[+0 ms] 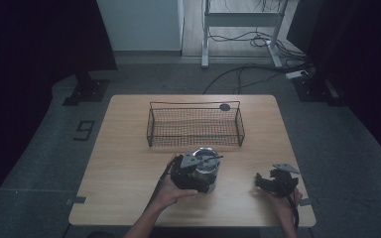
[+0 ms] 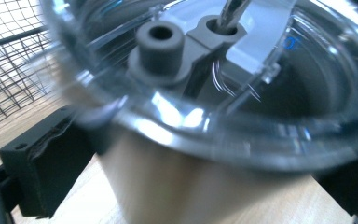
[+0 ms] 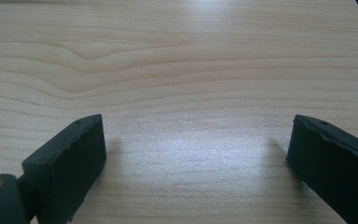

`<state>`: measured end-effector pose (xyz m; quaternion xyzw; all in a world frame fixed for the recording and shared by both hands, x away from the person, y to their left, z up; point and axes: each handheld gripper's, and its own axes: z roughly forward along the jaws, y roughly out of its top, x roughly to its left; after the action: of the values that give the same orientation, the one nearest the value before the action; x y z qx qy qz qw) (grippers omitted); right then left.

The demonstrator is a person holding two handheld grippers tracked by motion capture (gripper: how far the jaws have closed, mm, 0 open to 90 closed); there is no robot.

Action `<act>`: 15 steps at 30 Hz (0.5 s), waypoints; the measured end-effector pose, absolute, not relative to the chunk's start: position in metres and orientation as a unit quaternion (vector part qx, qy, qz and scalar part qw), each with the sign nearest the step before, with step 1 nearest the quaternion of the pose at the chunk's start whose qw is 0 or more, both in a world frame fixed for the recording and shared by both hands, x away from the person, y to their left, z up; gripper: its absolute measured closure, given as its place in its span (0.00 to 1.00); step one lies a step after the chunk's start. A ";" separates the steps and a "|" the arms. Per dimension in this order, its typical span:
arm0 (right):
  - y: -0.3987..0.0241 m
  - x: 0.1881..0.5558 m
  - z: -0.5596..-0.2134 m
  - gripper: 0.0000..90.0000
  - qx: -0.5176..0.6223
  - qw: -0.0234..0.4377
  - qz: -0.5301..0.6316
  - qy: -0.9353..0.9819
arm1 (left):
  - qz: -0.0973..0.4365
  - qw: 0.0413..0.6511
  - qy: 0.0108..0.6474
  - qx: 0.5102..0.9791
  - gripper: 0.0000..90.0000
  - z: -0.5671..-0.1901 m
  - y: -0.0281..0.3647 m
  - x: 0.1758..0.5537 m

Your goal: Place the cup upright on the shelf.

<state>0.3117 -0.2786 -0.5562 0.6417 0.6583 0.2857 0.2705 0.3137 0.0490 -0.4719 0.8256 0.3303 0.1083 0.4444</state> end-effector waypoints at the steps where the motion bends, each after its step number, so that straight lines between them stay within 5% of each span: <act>1: -0.279 0.312 -0.556 0.05 0.642 0.271 0.286 0.658 | 0.108 0.444 0.330 0.826 0.01 -0.472 0.049 0.314; 15: -0.279 0.312 -0.556 0.05 0.642 0.270 0.286 0.658 | 0.129 0.444 0.321 0.827 0.03 -0.478 0.041 0.318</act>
<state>0.3117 -0.2786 -0.5562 0.6417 0.6584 0.2857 0.2705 0.3182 0.0405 -0.4781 0.8267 0.3207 0.1287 0.4439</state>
